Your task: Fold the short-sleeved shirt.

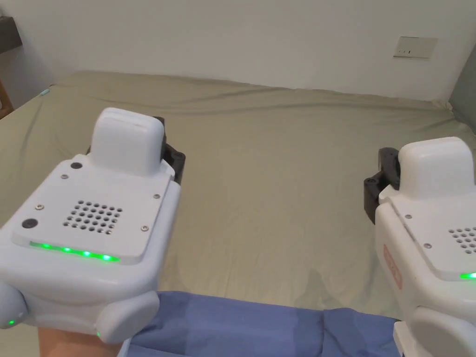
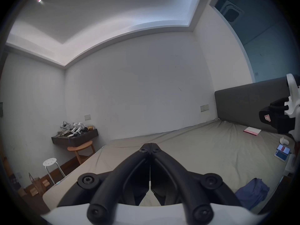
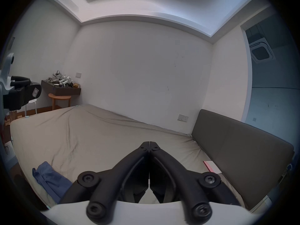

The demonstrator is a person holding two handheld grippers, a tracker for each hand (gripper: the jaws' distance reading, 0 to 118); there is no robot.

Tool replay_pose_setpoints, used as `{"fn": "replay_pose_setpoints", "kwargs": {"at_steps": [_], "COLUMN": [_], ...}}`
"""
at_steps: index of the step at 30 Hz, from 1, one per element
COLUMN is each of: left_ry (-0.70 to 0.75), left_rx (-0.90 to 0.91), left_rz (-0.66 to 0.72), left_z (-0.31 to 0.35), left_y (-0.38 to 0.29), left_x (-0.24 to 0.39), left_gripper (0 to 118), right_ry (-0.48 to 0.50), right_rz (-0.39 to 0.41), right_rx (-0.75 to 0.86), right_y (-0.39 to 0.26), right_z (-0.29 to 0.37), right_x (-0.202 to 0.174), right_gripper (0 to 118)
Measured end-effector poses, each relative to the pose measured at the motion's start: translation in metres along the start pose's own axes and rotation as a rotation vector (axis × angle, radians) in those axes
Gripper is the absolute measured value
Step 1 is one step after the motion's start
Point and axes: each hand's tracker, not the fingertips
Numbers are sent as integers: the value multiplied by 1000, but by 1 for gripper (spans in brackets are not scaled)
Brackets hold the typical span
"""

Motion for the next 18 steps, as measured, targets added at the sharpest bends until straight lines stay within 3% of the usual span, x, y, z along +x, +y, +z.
{"fn": "replay_pose_setpoints", "kwargs": {"at_steps": [9,13,15,17,18], "left_ry": [-19,-97,-197,-299,-281], "left_rx": [-44,-217,-393,-576,-663], "left_rz": [-30,-136,-72,111,168], "left_z": [-11,-23,-33,-45,-49], "left_y": [-11,-55,-98,-153,-181], "left_x": [-6,-12,-29,-58,-69], "left_gripper": [0,0,0,0,0], "right_ry": [19,40,53,89,128], "right_rz": [1,16,24,2,-27], "right_rx": [-33,-80,-118,-167,-197], "right_y": [-8,-22,-32,-44,-50], "right_z": [-9,-14,-15,-19,-20], "right_x": [5,6,9,13,16], "right_gripper": [1,1,1,1,1]}}
